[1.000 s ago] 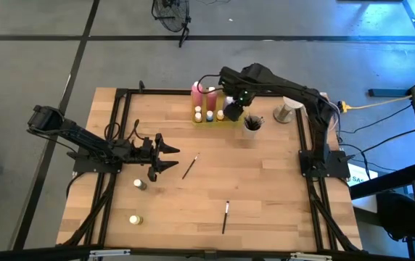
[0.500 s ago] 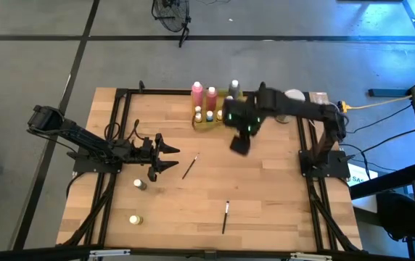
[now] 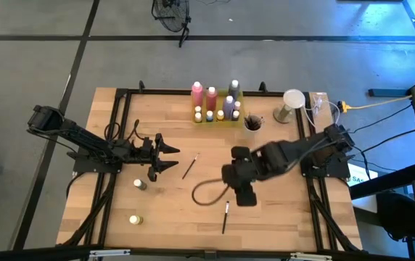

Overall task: Pick & Place Paint Supplies
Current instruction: Put the silver paint brush into the white cup

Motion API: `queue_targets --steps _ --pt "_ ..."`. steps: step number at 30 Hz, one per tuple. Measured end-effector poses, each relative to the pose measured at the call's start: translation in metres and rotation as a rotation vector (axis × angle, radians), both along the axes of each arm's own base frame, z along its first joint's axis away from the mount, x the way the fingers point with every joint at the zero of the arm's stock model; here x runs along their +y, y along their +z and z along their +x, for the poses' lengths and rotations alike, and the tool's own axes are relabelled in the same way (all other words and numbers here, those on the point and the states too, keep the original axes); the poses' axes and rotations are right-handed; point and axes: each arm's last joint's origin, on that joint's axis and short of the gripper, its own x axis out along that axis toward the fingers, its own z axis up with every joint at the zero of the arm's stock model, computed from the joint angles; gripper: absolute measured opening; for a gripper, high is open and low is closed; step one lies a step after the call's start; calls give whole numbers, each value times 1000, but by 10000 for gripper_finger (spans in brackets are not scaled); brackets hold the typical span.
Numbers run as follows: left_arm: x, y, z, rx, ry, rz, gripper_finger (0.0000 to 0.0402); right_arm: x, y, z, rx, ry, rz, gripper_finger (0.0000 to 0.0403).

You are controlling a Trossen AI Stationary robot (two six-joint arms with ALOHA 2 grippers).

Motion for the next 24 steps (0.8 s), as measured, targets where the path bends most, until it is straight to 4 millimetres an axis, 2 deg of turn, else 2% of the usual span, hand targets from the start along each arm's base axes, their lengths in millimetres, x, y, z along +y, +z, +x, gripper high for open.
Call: queue_targets --steps 3,8,13,17,20,24 --pt "0 0 0 -2 -4 -28 233 14 -5 -4 -24 -4 -52 211" --pt "0 0 0 -8 -24 -210 233 29 -12 -12 -61 -68 -152 210" --pt "3 4 -1 -61 45 -350 233 35 -17 -27 -79 -176 -322 210" --pt "4 3 -1 -61 63 -377 233 37 -21 -40 -101 -263 -478 210" --pt "5 4 -1 -80 94 -459 233 36 -23 -49 -140 -342 -572 210" --pt "2 15 5 -91 59 -335 233 40 -31 -53 -177 -363 -620 210"
